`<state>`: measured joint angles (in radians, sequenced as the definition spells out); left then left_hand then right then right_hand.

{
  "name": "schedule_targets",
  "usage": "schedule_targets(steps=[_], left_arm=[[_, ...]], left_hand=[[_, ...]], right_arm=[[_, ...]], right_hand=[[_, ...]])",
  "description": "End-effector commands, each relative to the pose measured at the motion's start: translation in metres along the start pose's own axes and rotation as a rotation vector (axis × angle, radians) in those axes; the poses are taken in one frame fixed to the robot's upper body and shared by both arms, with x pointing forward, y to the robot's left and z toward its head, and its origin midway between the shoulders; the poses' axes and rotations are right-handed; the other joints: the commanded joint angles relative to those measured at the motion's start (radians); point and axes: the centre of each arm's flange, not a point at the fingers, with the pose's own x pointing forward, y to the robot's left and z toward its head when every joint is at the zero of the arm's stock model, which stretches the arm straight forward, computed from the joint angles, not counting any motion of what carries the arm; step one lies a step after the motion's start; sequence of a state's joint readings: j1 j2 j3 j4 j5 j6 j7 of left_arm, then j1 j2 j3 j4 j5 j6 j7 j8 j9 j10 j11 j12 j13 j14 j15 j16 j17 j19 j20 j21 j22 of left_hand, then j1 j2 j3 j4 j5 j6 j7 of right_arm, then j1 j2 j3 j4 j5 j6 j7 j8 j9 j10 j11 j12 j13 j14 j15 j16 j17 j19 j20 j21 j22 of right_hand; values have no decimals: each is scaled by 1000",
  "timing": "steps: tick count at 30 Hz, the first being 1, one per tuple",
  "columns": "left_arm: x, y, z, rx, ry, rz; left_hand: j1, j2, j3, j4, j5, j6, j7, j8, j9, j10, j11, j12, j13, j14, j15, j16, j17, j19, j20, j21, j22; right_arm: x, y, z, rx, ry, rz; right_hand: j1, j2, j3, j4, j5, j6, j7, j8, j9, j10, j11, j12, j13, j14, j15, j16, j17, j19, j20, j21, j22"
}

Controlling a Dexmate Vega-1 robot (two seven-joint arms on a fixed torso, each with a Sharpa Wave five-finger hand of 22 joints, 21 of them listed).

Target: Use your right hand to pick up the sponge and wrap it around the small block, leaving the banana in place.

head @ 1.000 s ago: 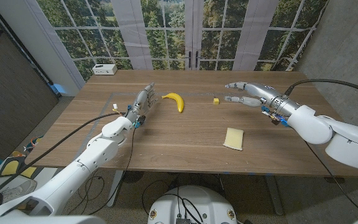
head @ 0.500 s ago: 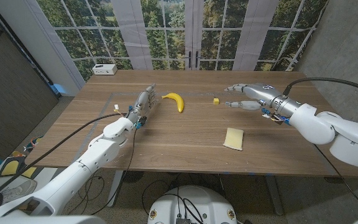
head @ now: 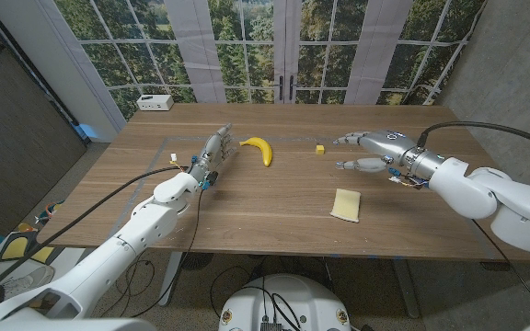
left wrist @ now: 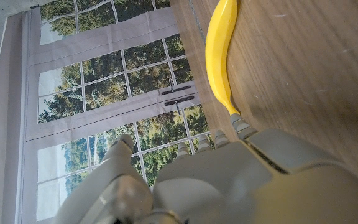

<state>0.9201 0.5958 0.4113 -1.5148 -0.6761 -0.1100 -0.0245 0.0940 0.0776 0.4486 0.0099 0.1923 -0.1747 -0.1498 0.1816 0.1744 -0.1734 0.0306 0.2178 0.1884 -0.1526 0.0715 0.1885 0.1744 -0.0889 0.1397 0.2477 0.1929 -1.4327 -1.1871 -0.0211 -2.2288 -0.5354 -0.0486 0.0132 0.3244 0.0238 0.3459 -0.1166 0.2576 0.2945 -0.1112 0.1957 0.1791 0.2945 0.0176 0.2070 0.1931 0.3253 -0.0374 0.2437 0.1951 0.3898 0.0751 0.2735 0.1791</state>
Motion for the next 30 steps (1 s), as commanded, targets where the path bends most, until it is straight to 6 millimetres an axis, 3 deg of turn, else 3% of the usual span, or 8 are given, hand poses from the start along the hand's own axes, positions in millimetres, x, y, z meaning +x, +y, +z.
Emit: schedule_targets(steps=[1,3,4,6,9,20,23,30], left_arm=[[-1,4,1,-4,2,-5],[-1,4,0,-9,2,-2],[-1,4,0,-11,2,-6],[-1,4,0,-3,8,-10],[0,4,1,-2,8,-17],[-1,4,0,4,7,-26],[-1,3,0,4,8,-37],[-4,4,-3,1,13,-34]], left_hand=[[-7,2,-4,1,7,-102,-5,2,2,-23,12,-2,4,6,2,-1,4,4,5,-3,4],[-8,2,-4,1,7,-102,-5,2,2,-24,15,-2,4,6,3,-1,4,3,6,-4,4],[-8,2,-4,1,7,-102,-5,2,2,-25,4,-3,4,6,3,-1,4,4,6,-4,4],[-8,2,-4,1,7,-101,-4,2,2,-22,6,-2,4,6,3,-1,4,4,6,-4,4],[-8,2,-5,1,7,-102,-4,2,2,-22,9,-2,4,6,3,-2,4,5,5,-4,4],[-9,3,-5,1,7,-102,-5,2,2,-27,0,-5,5,5,0,-3,4,4,6,-6,5],[-10,3,-6,0,7,-101,-5,3,2,-23,8,-4,5,5,0,-3,4,5,5,-6,5],[-10,3,-6,0,7,-102,-5,3,2,-24,6,-5,5,4,0,-3,4,6,5,-7,5]], right_arm=[[-5,17,3,-30,41,58],[-5,20,4,-34,55,72],[-6,21,4,-35,64,76],[-7,23,5,-29,76,79],[-9,27,6,-28,91,94],[-15,43,12,-20,124,161],[-16,45,14,-27,137,179],[-20,49,16,-25,170,206]], right_hand=[[16,4,5,-4,6,-4,-1,-2,6,-4,-7,-2,3,2,-25,-1,3,3,-1,-1,4],[17,5,6,-5,6,-6,-3,-3,6,-5,-8,-3,4,2,-25,-1,3,3,0,-2,4],[18,5,6,-5,7,-7,-4,-3,6,-5,-9,-3,4,2,-25,-1,3,4,-2,-1,4],[20,6,8,-7,7,-16,-6,-6,6,-12,-12,-7,4,3,-20,-3,4,10,-25,-1,5],[20,5,8,-8,7,-33,-13,-12,6,-26,-19,-12,4,-2,-19,-6,5,11,-33,-2,5],[12,-9,0,-9,4,-85,-17,-23,7,-50,-31,-19,5,-20,-24,-16,9,0,-24,-12,6],[10,-20,-5,-12,2,-106,-14,-23,7,-69,-38,-23,6,-30,-24,-20,11,-5,-22,-16,6],[10,-34,-12,-16,0,-116,-15,-21,8,-74,-35,-22,6,-34,-23,-22,12,-8,-18,-19,6]])
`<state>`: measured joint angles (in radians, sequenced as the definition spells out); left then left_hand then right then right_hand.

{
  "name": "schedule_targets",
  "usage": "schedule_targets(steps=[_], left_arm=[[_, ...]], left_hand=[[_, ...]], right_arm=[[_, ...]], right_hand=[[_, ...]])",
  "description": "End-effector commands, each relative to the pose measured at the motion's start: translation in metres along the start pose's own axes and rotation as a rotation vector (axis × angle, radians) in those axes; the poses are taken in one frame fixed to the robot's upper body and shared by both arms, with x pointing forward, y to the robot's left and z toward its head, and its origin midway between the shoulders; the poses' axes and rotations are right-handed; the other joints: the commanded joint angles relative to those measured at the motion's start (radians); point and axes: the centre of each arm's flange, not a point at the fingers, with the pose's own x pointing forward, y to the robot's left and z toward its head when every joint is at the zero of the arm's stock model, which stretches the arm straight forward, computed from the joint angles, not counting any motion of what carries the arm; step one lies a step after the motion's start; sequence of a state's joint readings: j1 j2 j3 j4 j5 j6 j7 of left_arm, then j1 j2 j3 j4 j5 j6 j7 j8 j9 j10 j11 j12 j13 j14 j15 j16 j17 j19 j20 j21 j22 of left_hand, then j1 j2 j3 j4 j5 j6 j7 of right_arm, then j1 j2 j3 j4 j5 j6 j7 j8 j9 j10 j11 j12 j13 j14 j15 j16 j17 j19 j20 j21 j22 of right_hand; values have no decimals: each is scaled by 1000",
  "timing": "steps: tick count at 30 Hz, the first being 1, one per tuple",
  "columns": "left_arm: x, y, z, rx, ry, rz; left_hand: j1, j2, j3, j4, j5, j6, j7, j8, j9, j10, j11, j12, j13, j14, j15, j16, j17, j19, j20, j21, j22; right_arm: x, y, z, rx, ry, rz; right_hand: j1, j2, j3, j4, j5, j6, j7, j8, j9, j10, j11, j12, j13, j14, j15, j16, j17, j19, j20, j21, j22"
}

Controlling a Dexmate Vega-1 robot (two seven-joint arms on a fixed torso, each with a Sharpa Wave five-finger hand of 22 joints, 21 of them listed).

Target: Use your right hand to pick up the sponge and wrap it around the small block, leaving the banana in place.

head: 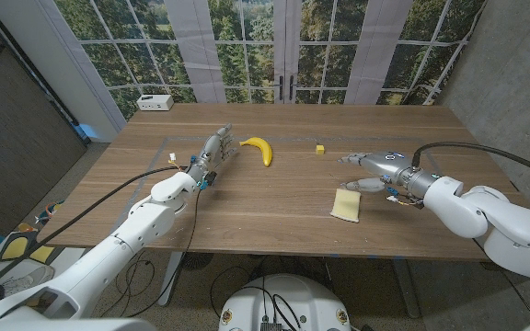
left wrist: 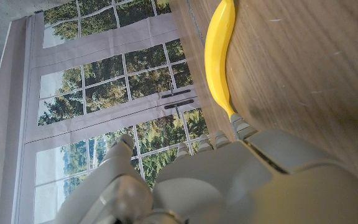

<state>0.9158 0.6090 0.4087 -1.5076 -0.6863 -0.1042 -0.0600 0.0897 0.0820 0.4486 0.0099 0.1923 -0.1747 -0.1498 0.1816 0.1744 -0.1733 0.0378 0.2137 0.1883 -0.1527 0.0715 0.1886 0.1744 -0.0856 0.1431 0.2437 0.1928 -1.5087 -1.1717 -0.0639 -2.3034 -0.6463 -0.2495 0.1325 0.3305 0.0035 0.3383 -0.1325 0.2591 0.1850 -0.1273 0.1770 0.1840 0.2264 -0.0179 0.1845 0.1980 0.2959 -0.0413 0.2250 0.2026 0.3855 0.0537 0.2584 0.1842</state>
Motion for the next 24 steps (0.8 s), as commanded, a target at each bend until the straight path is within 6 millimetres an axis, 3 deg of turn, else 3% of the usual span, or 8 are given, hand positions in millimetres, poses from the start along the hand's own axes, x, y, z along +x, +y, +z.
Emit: schedule_targets(steps=[1,5,9,16,24], left_arm=[[-2,-1,-4,-7,4,-11],[-2,-3,-3,2,4,-22],[-3,-2,-2,0,4,-17],[-3,-3,0,5,2,-26],[-7,-2,0,6,5,-17]], left_hand=[[-6,-1,-6,0,7,-102,-5,3,2,-23,1,-1,5,5,0,-3,4,2,2,-3,5],[-6,-1,-6,0,7,-102,-4,2,2,-22,3,0,5,4,0,-3,4,3,2,-3,5],[-6,-1,-6,0,7,-102,-4,2,2,-25,0,-2,5,5,-1,-3,4,3,2,-4,5],[-7,-1,-7,0,8,-102,-5,3,2,-24,-2,-2,5,5,0,-3,4,2,2,-5,5],[-7,-1,-7,-1,8,-102,-5,3,2,-24,-1,-2,5,4,-1,-4,4,1,3,-6,5]], right_arm=[[-6,14,6,-9,52,70],[-7,19,9,-25,71,102],[-8,21,9,-9,88,130],[-7,27,13,-22,94,159],[-5,33,13,-17,113,194]], right_hand=[[3,-15,-6,-1,-2,-10,-1,-3,3,-6,1,1,1,-7,-19,-4,4,-4,4,-5,1],[9,-19,-9,-4,-3,-33,-13,-4,3,-32,-12,-5,2,-23,-18,-9,6,-5,0,-7,2],[20,-22,-16,-8,-4,-114,-25,-10,4,-76,-15,-7,3,-52,-10,-15,11,-20,-2,-18,3],[22,-24,-20,-9,-5,-136,-30,-7,4,-96,-19,-8,3,-65,-13,-17,13,-26,1,-22,3],[29,-32,-27,-11,-5,-185,-12,-7,5,-122,-21,-6,4,-74,-14,-16,14,-29,2,-26,3]])
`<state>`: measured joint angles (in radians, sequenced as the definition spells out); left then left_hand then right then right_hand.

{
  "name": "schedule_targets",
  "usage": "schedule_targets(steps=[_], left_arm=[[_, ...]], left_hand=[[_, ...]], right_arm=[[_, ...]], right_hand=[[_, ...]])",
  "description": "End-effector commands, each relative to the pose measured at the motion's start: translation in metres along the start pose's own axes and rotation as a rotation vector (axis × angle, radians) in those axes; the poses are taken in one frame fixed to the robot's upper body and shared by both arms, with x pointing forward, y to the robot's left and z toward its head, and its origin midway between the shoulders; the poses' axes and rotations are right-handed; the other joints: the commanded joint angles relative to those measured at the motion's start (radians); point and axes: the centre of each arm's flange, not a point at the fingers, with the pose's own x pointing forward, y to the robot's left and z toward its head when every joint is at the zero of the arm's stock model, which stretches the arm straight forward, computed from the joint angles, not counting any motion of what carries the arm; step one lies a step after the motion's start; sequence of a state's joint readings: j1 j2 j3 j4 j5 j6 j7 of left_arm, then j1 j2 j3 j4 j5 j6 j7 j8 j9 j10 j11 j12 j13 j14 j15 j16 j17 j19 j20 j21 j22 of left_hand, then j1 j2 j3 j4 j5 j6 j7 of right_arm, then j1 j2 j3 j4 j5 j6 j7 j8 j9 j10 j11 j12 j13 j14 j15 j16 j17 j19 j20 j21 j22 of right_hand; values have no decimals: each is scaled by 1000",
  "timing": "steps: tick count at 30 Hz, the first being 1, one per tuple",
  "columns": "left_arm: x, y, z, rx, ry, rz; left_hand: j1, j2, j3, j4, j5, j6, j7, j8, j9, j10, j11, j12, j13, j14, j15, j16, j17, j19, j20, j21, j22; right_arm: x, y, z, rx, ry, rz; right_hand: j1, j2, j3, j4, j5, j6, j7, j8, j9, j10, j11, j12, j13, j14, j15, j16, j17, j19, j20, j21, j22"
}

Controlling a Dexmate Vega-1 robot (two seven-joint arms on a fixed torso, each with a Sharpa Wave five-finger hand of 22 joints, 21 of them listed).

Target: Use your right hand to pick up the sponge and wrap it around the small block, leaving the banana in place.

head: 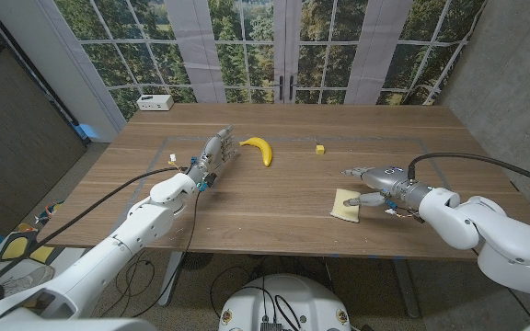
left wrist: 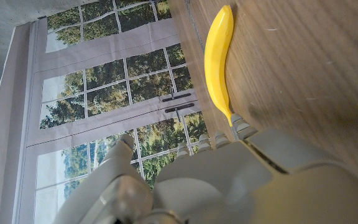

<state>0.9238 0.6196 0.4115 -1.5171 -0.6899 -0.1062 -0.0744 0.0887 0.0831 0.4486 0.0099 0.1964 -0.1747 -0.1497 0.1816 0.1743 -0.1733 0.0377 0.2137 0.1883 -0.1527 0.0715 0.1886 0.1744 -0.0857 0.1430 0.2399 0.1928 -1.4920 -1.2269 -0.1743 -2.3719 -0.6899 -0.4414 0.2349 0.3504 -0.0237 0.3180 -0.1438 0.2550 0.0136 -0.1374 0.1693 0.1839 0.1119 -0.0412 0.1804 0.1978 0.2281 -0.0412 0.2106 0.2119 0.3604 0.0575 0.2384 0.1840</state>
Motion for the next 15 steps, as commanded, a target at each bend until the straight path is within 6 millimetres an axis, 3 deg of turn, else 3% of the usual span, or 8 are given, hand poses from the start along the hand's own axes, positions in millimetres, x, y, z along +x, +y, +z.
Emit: schedule_targets(steps=[1,6,7,10,12,15], left_arm=[[-4,0,1,3,4,1],[-5,0,1,2,8,5],[-5,0,1,4,7,4],[-5,1,1,1,10,5],[-5,1,2,7,15,3],[-6,3,3,10,14,9]], left_hand=[[-6,-2,-7,-1,4,-102,-5,3,2,-24,-2,-2,5,4,-1,-4,4,1,3,-2,5],[-6,-2,-7,-1,4,-101,-4,3,2,-24,4,-3,5,5,0,-3,4,2,5,-3,5],[-6,-2,-7,-1,4,-101,-4,3,2,-27,-5,-4,5,5,1,-3,4,1,4,-3,5],[-7,-2,-7,-1,4,-101,-4,3,2,-22,4,-2,5,5,1,-3,4,1,5,-3,5],[-7,-1,-7,-1,4,-101,-4,3,2,-24,0,-3,5,5,1,-4,4,1,5,-4,5],[-7,-1,-7,-1,4,-100,-4,3,2,-26,1,-4,5,4,0,-4,4,1,6,-4,5]], right_arm=[[3,11,2,-6,38,63],[6,16,2,-1,50,87],[7,16,2,-4,55,92],[10,17,3,-1,74,116],[12,17,2,4,78,129],[14,20,4,-3,76,138]], right_hand=[[9,-5,-8,0,-1,-15,-3,1,5,-8,1,-2,4,-7,-15,-2,5,-5,-1,-6,3],[5,-10,-16,4,-1,-50,-10,-1,5,-30,-1,-3,5,-16,-15,-1,7,-5,-1,-8,4],[5,-10,-17,4,-1,-54,-8,-1,5,-32,-1,-3,5,-20,-13,-3,7,-5,-1,-8,4],[12,-18,-21,0,0,-76,10,2,5,-52,2,-3,5,-25,-11,-3,6,-9,-2,-11,4],[10,-25,-28,1,1,-84,31,5,5,-60,20,-1,5,-23,1,-1,6,-7,-2,-11,4],[6,-27,-31,4,2,-78,30,10,5,-59,14,2,5,-23,-1,0,7,-7,0,-11,4]])
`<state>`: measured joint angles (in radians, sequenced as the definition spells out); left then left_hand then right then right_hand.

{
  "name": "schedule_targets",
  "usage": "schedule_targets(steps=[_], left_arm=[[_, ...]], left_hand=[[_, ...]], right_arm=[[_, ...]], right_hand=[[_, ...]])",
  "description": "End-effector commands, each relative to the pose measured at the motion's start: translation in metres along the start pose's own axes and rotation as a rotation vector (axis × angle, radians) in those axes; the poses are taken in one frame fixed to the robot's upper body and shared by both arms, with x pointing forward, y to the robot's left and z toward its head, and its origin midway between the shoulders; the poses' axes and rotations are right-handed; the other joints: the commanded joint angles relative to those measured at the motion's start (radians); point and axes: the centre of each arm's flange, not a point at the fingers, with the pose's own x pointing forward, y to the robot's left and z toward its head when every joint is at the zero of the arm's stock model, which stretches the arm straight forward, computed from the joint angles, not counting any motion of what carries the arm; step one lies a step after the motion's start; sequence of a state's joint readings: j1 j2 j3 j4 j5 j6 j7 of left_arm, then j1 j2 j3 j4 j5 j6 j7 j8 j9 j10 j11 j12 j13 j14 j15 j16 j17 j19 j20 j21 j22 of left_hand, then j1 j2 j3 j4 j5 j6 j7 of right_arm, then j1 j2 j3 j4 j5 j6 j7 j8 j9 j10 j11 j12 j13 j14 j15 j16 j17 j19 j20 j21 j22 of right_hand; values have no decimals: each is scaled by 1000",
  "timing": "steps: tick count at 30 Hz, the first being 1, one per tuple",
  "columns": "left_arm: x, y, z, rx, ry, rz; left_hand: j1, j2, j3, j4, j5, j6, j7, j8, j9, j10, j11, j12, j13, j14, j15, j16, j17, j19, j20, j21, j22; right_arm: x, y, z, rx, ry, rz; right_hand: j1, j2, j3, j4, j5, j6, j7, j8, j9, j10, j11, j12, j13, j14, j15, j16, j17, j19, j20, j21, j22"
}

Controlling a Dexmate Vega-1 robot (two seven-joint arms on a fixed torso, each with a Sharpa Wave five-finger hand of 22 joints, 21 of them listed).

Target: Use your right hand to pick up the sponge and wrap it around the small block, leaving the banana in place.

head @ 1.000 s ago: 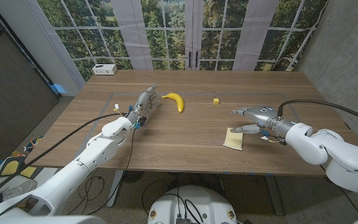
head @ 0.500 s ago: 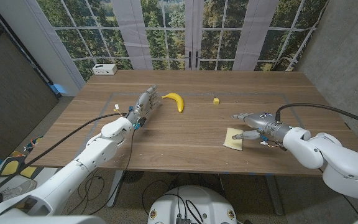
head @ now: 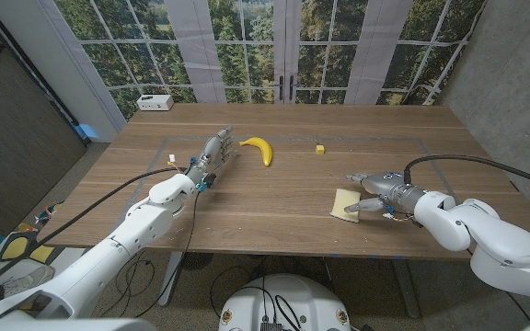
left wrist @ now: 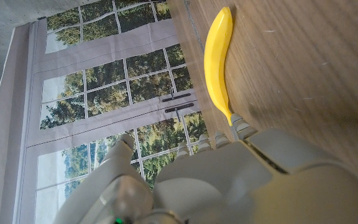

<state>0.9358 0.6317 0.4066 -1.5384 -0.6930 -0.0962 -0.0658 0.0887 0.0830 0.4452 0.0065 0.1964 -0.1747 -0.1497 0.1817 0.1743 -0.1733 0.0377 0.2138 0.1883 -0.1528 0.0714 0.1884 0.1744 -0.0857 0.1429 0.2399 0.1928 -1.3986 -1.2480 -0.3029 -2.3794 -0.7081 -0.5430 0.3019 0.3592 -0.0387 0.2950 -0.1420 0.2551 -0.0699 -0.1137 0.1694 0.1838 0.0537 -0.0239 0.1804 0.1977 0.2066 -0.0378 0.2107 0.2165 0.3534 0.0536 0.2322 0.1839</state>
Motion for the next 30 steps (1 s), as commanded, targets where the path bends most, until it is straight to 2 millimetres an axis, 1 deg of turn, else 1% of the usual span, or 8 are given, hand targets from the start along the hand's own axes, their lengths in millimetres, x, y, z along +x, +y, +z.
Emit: schedule_targets(steps=[1,11,13,14,19,23,27,30], left_arm=[[-3,3,2,6,9,8],[-3,4,7,23,19,0],[-2,5,8,22,23,2],[-1,5,9,24,22,-3],[1,5,12,31,19,-8],[0,5,11,26,21,-10],[0,5,14,29,11,-9],[-1,6,17,39,7,-15]], left_hand=[[-7,-1,-4,3,4,-100,-4,3,2,-25,2,-3,5,4,0,-3,4,1,6,-4,5],[-8,-1,-5,3,4,-101,-5,3,2,-26,-4,-4,5,3,-1,-4,4,1,5,-5,6],[-8,-1,-5,3,4,-102,-5,3,2,-26,2,-4,5,3,-1,-4,4,1,5,-5,6],[-8,-1,-5,3,4,-101,-5,3,2,-26,4,-4,5,4,-1,-4,4,1,5,-5,6],[-8,-1,-5,3,4,-100,-7,3,2,-26,-4,-4,5,4,-1,-4,4,2,5,-5,6],[-9,-1,-5,3,4,-98,-7,4,2,-27,3,-4,5,2,-1,-4,4,2,5,-5,7],[-9,-1,-6,3,4,-95,-6,5,2,-29,3,-5,5,2,-2,-4,4,2,5,-6,7],[-9,-1,-6,3,4,-94,-6,5,2,-26,1,-4,5,3,-2,-4,4,1,6,-6,7]], right_arm=[[9,8,4,-6,27,65],[16,17,10,-15,24,94],[17,19,11,-14,22,95],[18,20,11,-18,22,98],[20,24,12,-27,25,98],[21,27,13,-8,16,95],[20,28,16,-11,14,69],[18,29,19,-32,27,28]], right_hand=[[-4,-13,-10,2,2,8,1,12,5,0,-8,3,5,-1,-5,1,3,1,4,-5,4],[0,-21,-17,1,4,22,4,21,5,2,-10,8,5,-4,-11,0,1,1,7,-6,5],[1,-24,-18,0,5,23,3,21,5,1,-10,8,5,-6,-12,0,1,-1,6,-7,5],[2,-25,-20,0,6,27,0,23,5,0,2,8,5,-6,-12,0,1,-2,6,-7,5],[5,-26,-24,1,11,55,0,33,4,3,-13,12,5,-9,-12,1,1,-1,6,-8,5],[20,-24,-22,-4,16,72,-12,38,3,13,-18,17,4,-4,-15,3,-1,3,7,-7,5],[41,-5,-15,-4,24,104,-22,45,3,46,-22,28,4,24,-22,15,-1,19,7,-2,5],[94,10,-6,-16,38,170,-22,60,2,126,-20,48,3,107,-45,48,0,66,-5,11,4]])
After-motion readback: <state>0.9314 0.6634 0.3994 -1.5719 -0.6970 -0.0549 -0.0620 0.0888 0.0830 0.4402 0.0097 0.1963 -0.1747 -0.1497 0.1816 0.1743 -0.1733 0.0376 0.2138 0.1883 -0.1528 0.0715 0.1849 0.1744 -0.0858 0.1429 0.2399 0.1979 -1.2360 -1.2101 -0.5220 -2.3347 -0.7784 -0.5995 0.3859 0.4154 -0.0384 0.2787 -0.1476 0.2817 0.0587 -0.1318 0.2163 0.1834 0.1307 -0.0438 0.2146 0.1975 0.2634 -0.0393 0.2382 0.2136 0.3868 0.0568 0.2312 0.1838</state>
